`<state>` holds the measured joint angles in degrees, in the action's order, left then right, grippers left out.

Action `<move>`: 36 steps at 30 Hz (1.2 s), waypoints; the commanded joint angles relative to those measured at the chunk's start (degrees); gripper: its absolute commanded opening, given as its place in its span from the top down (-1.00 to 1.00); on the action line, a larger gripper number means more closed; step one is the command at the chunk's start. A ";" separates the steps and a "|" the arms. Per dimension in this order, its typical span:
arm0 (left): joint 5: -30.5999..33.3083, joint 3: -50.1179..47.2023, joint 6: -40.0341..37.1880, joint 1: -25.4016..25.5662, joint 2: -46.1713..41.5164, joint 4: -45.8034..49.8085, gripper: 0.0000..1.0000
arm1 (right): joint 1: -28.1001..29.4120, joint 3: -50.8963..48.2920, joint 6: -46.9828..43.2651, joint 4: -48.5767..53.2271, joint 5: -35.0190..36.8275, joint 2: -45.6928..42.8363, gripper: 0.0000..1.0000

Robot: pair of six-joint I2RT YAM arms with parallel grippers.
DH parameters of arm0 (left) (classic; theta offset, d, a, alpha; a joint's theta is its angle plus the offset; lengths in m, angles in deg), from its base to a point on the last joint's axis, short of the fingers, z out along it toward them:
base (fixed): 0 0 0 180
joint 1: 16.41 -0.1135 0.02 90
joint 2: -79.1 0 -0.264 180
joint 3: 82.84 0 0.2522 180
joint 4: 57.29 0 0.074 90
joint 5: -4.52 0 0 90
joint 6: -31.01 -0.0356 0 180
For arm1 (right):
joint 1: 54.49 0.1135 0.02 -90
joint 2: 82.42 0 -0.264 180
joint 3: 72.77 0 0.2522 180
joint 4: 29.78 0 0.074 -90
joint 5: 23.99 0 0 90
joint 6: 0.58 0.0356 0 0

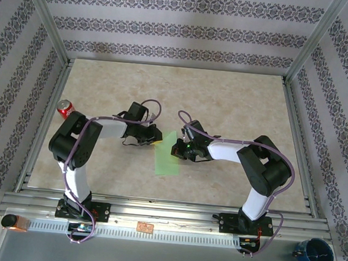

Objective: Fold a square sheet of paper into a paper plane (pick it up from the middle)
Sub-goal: First fold the square sheet of paper in half at the center of the table.

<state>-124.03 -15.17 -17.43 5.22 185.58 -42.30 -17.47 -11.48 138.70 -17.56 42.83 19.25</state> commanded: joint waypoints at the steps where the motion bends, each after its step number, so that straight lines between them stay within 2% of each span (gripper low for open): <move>1: 2.20 0.11 -2.34 -0.96 2.14 3.45 0.70 | 0.58 -1.74 -0.94 8.97 3.84 2.13 1.00; 6: 3.41 -0.38 -2.22 -1.10 2.30 4.17 0.71 | 0.60 -1.86 -0.94 8.91 3.84 2.13 1.00; 12: 2.34 3.78 -1.53 -1.29 0.67 5.47 0.74 | 0.62 -1.69 -0.99 8.96 3.93 2.13 1.00; 22: 2.20 7.10 -2.01 -2.47 4.43 6.73 1.00 | 0.65 -2.00 -0.85 8.66 3.93 2.12 1.00; 29: 4.27 5.69 -2.39 -3.44 6.64 6.79 1.00 | 0.60 -2.09 -0.84 8.70 3.93 1.96 1.00; 36: 4.30 8.00 -1.48 -3.79 4.38 6.28 1.00 | 0.60 -2.00 -0.94 8.89 3.93 2.13 1.00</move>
<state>-122.59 -8.39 -18.48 2.86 190.02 -37.86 -17.47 -11.48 138.70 -17.53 42.83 19.25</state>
